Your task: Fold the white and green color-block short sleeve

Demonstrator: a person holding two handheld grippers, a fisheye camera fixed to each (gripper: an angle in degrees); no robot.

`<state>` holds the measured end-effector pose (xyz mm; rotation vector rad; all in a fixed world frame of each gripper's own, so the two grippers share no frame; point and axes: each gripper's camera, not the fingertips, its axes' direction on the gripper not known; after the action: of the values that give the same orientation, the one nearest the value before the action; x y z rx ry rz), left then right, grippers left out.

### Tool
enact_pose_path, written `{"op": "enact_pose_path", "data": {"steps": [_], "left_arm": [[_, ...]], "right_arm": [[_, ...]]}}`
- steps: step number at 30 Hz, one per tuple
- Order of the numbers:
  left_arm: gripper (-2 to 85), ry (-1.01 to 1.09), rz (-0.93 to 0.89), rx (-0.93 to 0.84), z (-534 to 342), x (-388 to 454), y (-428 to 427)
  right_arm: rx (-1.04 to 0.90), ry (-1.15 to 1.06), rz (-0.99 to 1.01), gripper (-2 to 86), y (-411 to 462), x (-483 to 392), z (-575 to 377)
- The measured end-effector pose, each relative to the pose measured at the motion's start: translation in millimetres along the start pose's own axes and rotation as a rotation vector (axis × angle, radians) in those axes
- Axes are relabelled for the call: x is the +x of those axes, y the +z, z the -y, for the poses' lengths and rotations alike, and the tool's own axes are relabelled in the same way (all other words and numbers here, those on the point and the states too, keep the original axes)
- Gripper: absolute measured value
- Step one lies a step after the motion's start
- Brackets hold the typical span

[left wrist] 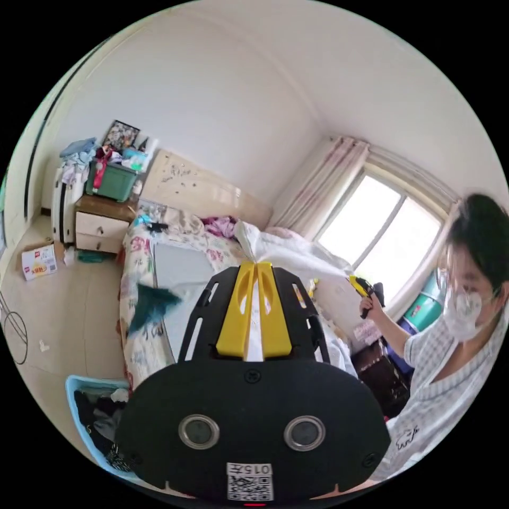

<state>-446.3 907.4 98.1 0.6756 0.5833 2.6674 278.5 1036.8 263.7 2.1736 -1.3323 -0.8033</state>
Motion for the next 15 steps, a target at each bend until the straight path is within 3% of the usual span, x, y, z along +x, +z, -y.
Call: {"op": "enact_pose_path", "data": {"steps": [4,7,12,15], "left_arm": [[-0.6,-0.127,0.015,-0.172,-88.3,-25.8,42.6],[-0.6,-0.376,-0.053,-0.242,-174.8,-65.8,77.4],[-0.5,-0.681,0.073,-0.431,-311.2,-96.3,115.2],[0.0,-0.803,0.152,-0.587,-359.2,-97.2,119.1]], "right_arm": [[-0.093,0.189,-0.082,-0.6,-33.2,45.2,-76.8],[-0.173,0.383,-0.19,-0.5,-44.0,91.6,-148.0],[-0.546,0.507,-0.527,-0.5,-27.5,166.0,-257.2],[-0.787,0.544,-0.597,-0.5,-10.3,200.3,-303.8]]}}
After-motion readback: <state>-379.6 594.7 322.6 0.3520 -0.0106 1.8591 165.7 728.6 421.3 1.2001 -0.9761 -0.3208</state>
